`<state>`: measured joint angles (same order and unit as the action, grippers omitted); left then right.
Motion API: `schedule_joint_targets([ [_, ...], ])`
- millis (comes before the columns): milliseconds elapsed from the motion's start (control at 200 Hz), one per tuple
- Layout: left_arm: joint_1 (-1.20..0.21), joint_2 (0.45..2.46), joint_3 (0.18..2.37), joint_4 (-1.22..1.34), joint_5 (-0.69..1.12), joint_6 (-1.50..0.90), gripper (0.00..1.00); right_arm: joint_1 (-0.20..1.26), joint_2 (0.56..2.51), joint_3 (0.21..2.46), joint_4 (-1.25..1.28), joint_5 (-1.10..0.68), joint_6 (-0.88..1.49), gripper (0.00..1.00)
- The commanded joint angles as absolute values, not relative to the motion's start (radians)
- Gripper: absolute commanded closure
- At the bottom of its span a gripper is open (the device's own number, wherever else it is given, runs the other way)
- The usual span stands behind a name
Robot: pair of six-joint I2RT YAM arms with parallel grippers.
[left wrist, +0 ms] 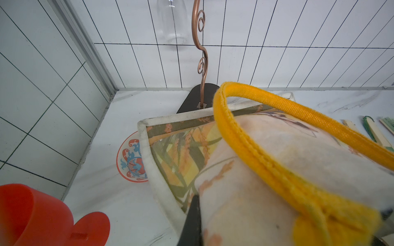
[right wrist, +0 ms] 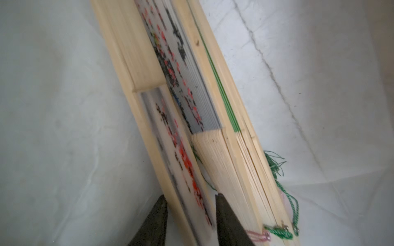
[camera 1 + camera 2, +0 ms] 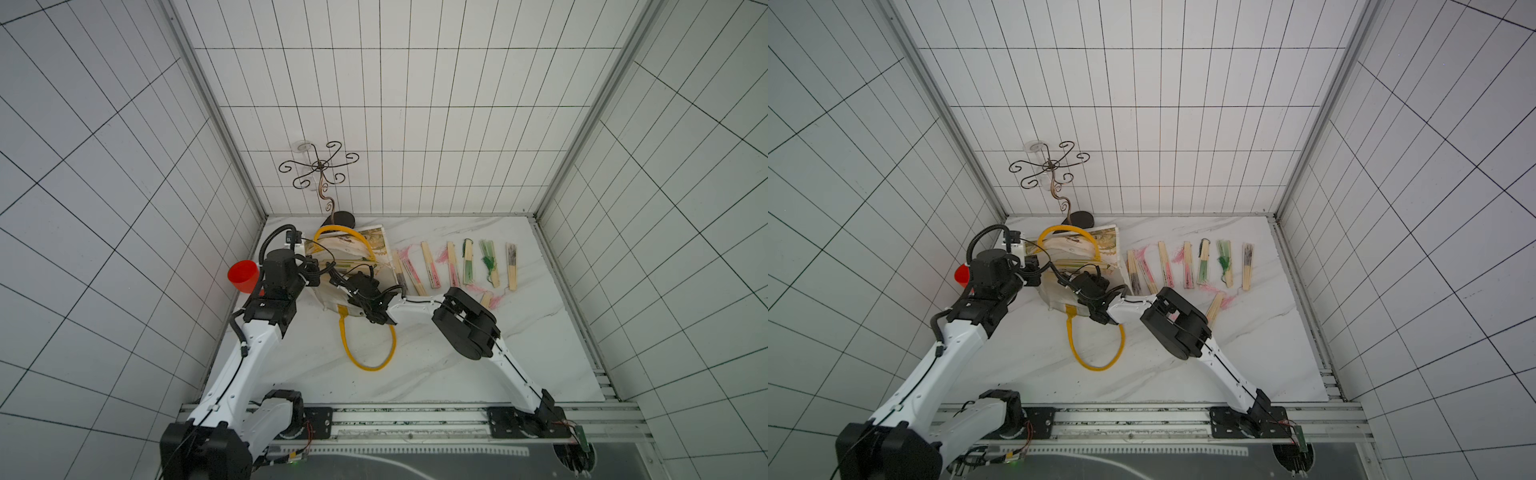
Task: Take out the folding fans from the tote bags
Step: Pick up the folding fan from the canvas bag.
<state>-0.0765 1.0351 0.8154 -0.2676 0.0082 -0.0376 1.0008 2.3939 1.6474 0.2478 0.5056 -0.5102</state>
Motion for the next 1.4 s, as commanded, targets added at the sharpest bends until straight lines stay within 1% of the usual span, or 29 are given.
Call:
schedule_joint_targets([
  [0,-0.077,1.037,0.863,-0.241,0.033,-0.051,1.00,1.002,2.382,1.705,0.253,0.453,-0.544,0.64],
  [250,-0.077,1.039,0.865,-0.244,0.019,-0.051,1.00,1.006,2.340,1.656,0.253,0.442,-0.557,0.81],
  [565,-0.077,1.036,0.862,-0.247,-0.011,-0.054,1.00,1.044,2.201,1.502,0.302,0.464,-0.565,1.00],
  [715,-0.077,1.032,0.862,-0.249,-0.035,-0.054,1.00,1.061,2.132,1.435,0.300,0.482,-0.536,1.00],
  [840,-0.077,1.033,0.862,-0.250,-0.051,-0.054,1.00,1.072,2.067,1.385,0.272,0.482,-0.467,1.00],
  [1394,-0.071,1.016,0.859,-0.248,-0.124,-0.051,1.00,1.156,1.796,1.195,-0.026,0.475,-0.142,1.00],
])
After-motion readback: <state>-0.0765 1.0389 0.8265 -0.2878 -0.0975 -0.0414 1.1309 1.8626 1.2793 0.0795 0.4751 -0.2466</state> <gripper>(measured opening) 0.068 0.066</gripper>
